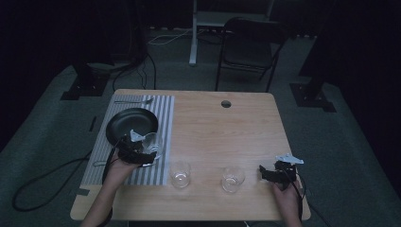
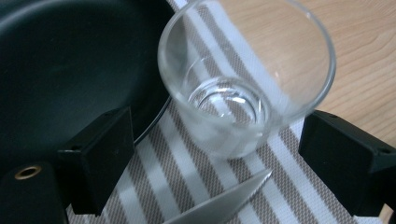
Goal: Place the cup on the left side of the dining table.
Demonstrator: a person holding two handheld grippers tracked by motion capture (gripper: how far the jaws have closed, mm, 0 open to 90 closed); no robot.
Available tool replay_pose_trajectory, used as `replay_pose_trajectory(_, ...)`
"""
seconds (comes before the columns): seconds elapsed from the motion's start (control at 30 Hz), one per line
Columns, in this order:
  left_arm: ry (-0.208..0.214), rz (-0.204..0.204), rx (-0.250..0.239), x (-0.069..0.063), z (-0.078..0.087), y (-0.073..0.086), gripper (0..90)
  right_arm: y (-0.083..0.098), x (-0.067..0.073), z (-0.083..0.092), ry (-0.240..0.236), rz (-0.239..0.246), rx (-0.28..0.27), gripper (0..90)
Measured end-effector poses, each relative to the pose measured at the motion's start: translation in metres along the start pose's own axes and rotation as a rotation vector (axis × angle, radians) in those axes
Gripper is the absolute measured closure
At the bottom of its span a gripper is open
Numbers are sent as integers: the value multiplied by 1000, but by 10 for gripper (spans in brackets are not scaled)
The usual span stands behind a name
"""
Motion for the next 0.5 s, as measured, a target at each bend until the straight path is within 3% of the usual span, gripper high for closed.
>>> replay_pose_trajectory(0.23,-22,1,-4,6,10,13,111,0,0,0,0,0,0,121)
replay_pose_trajectory(0.5,-42,36,4,15,18,35,111,0,0,0,0,0,0,121)
Point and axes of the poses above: each handheld gripper's, and its own axes: z roughly backward along the jaws, y roughly out of its underside, x roughly to its left, the point moved 10 cm from there along -z, roughly forward along the jaws, and after that the axes turned 7 degrees about -y, right-handed, at the moved point
